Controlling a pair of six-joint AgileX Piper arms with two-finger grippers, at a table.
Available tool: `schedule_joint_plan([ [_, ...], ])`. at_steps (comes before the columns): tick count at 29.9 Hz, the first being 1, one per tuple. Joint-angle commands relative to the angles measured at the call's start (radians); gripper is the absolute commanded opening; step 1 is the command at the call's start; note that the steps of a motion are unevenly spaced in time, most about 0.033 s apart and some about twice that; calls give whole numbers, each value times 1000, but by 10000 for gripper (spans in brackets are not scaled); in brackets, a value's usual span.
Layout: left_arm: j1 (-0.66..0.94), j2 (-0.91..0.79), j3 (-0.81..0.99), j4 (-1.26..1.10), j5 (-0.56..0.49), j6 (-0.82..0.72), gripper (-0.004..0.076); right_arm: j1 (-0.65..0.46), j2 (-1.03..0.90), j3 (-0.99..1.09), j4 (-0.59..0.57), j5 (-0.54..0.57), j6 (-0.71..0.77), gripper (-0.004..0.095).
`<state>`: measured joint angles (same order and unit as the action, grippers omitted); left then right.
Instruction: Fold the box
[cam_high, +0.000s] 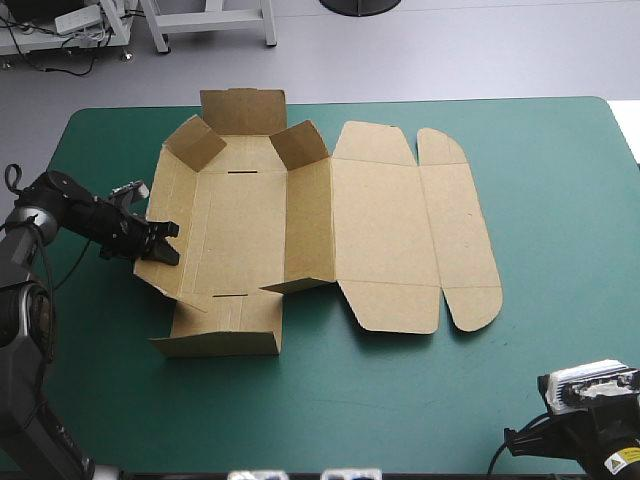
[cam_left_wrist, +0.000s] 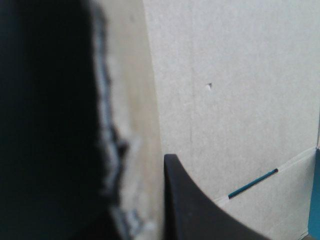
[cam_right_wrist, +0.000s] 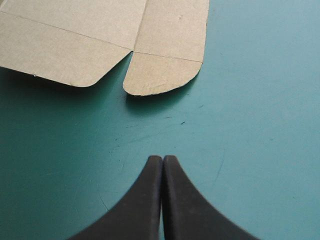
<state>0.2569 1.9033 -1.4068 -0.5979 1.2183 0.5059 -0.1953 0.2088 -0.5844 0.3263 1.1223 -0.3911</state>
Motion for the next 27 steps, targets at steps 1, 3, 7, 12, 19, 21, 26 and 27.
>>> schedule_joint_plan([
  [1, -2, -50, -73, -106, 49, 84, -1, 1, 21, -27, 20, -40, -12, -20],
  [3, -2, -57, -134, -138, 71, 121, -3, 1, 21, -27, 20, -47, -12, -20],
  [7, -3, -96, -279, -185, 71, 136, -3, 1, 21, -27, 40, -77, -12, -20],
  [12, -45, -144, -441, -211, 64, 163, -3, 1, 21, -27, 68, -101, -12, -20],
  [19, -193, -179, -536, -189, 64, 214, -3, 1, 21, -44, 70, -164, -14, -20],
  [21, -247, -188, -560, -131, 64, 223, -3, 1, 21, -66, 70, -168, -16, -20],
  [26, -351, -221, -620, 30, 64, 224, -1, 1, 57, -137, 70, -180, -35, -20],
  [27, -366, -230, -627, 59, 64, 225, 0, 1, 68, -146, 70, -180, -37, -20],
])
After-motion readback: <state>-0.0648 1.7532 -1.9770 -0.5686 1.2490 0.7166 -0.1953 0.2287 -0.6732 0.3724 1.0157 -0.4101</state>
